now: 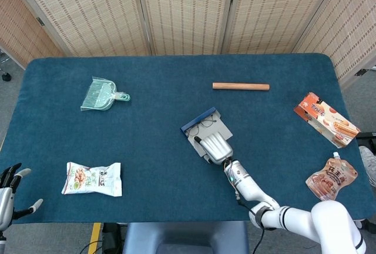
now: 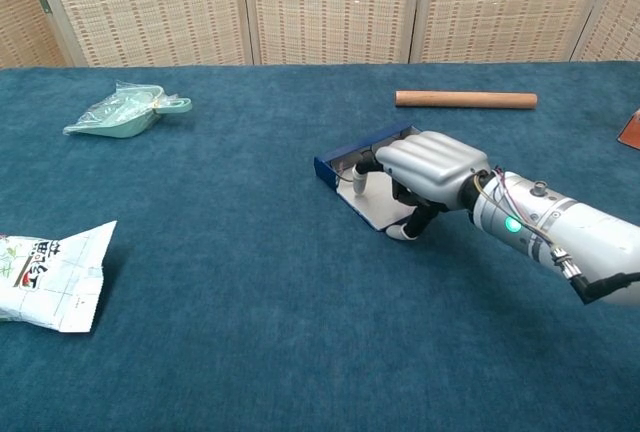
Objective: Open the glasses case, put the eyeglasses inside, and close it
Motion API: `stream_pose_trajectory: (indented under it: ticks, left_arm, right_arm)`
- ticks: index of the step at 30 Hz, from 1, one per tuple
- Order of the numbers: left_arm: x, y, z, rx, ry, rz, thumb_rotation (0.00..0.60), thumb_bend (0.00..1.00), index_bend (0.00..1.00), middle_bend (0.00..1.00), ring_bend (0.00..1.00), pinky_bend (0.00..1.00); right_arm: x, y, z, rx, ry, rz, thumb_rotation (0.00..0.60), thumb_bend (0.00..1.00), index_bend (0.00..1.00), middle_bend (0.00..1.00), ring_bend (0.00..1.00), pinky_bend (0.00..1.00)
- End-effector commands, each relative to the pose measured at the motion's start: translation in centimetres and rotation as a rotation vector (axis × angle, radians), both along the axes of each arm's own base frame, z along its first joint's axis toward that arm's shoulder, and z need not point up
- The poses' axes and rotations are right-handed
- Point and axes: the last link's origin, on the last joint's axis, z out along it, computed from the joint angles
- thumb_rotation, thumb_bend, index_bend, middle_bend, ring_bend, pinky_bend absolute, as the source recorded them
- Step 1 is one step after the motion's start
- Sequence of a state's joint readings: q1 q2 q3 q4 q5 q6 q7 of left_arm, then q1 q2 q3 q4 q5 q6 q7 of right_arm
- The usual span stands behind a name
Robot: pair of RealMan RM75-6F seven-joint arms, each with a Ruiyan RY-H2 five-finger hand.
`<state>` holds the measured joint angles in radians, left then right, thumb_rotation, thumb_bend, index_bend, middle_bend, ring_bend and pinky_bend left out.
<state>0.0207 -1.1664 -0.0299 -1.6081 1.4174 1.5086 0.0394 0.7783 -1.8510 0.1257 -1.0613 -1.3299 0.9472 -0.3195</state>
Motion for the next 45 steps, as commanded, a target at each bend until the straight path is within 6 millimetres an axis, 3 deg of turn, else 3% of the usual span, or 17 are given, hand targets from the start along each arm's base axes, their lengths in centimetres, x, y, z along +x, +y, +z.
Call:
stream_pose_trajectory:
  ticks: [1,6,23,33,39,45]
  left_arm:
    - [0.0,0.0,0.0,0.000,0.001,0.002,0.600,0.20,0.24,0.12,0.11,0.19]
    - [-0.1,-0.1,0.0,-0.008,0.009,0.004,0.600,0.20,0.24,0.12,0.11,0.19]
    - [-0.2,-0.1,-0.1,-0.012,0.011,0.013,0.600,0.20,0.24,0.12,0.11,0.19]
    - [-0.3,-0.1,-0.2,-0.017,0.011,0.018,0.600,0.20,0.24,0.12,0.11,0.19]
    - [-0.1,0.1,-0.3,-0.021,0.011,0.011,0.600,0.20,0.24,0.12,0.11,0.19]
    - [0.1,0.2,-0.3,-0.021,0.010,0.005,0.600,0.20,0.24,0.12,0.11,0.19]
  right_arm:
    - [0.1,0.0,-0.1,-0.002,-0.004,0.006,0.600,0.34,0.33,1.00,1.00,1.00]
    - [0.2,-0.4,0.2,-0.014,-0.017,0.006,0.600,0.40,0.34,1.00,1.00,1.00]
    - [1.9,-2.5,0.9,-0.048,0.004,0.038,0.600,0.41,0.34,1.00,1.00,1.00]
    - [1.0,-3.7,1.3,-0.082,0.011,0.003,0.600,0.44,0.52,1.00,1.00,1.00]
    - [0.5,-4.3,1.9,-0.109,0.022,-0.005,0.600,0.44,0.57,1.00,1.00,1.00]
    - [0.3,-3.7,2.2,-0.096,0.004,0.009,0.600,0.49,0.66,1.00,1.00,1.00]
